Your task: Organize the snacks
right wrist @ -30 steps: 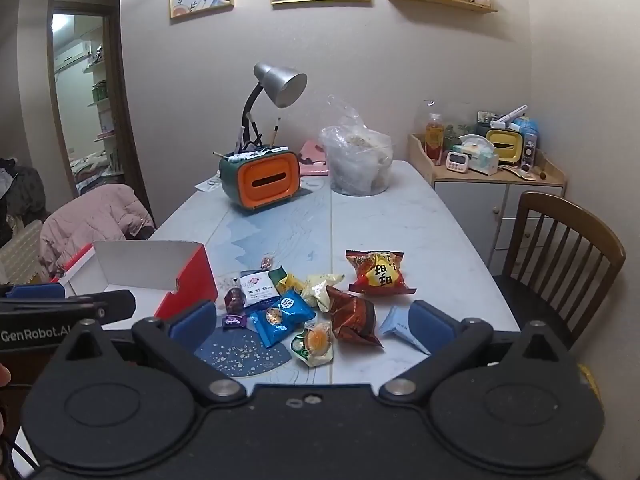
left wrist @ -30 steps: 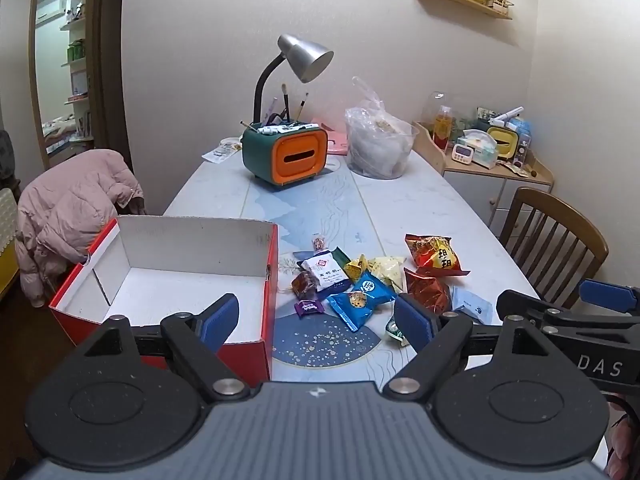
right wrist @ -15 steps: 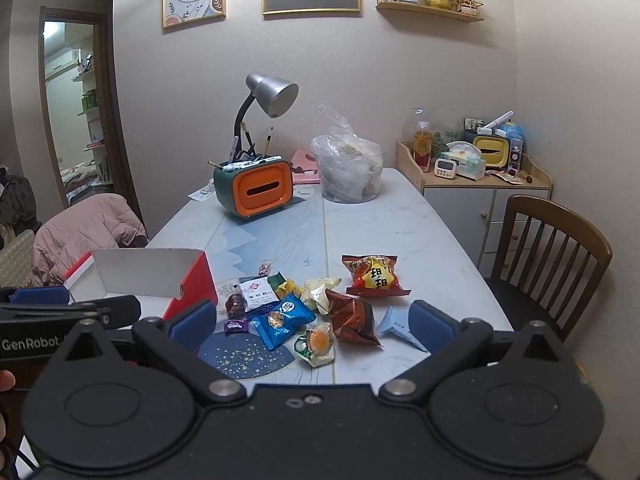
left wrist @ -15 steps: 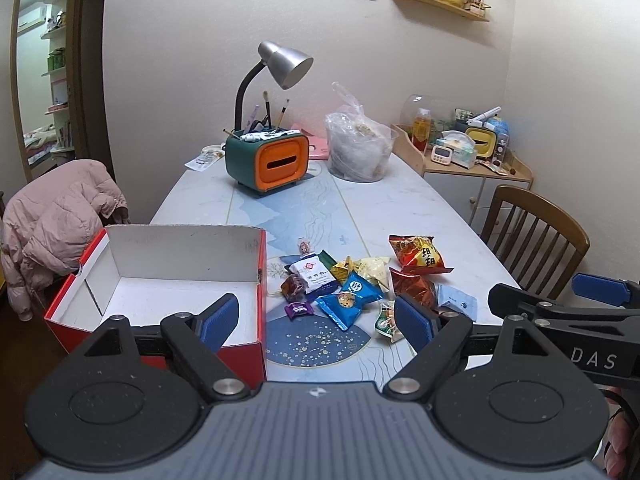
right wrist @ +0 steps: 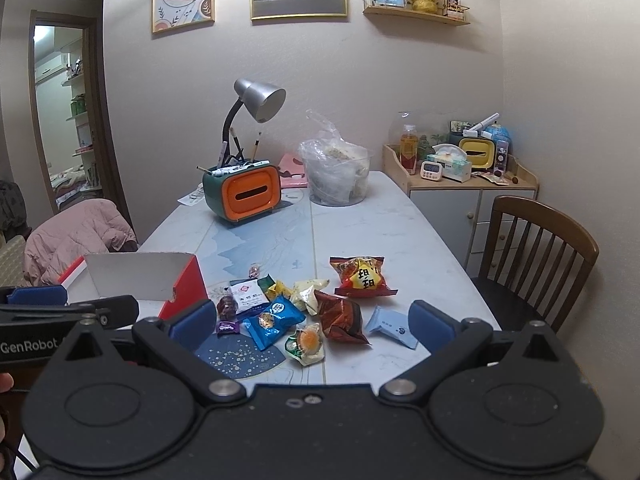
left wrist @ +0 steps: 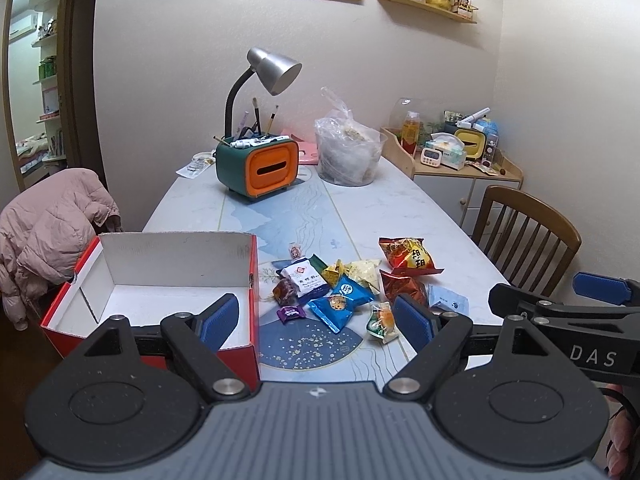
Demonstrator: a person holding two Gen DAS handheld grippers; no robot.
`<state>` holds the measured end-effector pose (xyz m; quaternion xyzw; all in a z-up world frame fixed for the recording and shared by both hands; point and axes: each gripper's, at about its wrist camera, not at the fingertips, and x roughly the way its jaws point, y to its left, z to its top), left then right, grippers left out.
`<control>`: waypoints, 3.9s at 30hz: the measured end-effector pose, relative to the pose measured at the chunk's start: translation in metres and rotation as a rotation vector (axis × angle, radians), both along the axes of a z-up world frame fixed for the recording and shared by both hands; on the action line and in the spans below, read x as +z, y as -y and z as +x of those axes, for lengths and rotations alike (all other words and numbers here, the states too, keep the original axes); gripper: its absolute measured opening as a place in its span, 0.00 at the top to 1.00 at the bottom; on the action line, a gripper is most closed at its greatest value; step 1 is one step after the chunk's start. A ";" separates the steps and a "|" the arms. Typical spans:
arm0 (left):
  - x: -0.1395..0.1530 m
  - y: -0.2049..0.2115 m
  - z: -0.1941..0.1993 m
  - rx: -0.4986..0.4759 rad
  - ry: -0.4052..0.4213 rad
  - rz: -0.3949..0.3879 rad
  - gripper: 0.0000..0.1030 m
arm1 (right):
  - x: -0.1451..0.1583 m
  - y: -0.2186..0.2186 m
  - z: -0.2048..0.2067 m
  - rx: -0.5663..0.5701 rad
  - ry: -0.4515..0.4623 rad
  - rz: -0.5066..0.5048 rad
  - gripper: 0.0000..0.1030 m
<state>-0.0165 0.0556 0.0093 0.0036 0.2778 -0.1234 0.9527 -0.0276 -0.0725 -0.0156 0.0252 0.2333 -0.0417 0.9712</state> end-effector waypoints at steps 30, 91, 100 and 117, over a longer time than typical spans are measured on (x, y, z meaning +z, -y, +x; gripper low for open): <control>0.002 0.040 0.011 0.106 -0.022 0.005 0.17 | 0.002 0.045 0.017 0.126 0.007 0.019 0.02; -0.127 0.071 0.207 0.279 -0.222 0.094 0.21 | -0.135 0.119 0.257 0.278 -0.491 0.231 0.51; -0.140 0.086 0.208 0.295 -0.199 0.167 0.38 | -0.139 0.118 0.260 0.332 -0.511 0.243 0.56; -0.179 0.069 0.235 0.383 -0.349 0.050 0.40 | -0.138 0.112 0.268 0.386 -0.513 0.232 0.46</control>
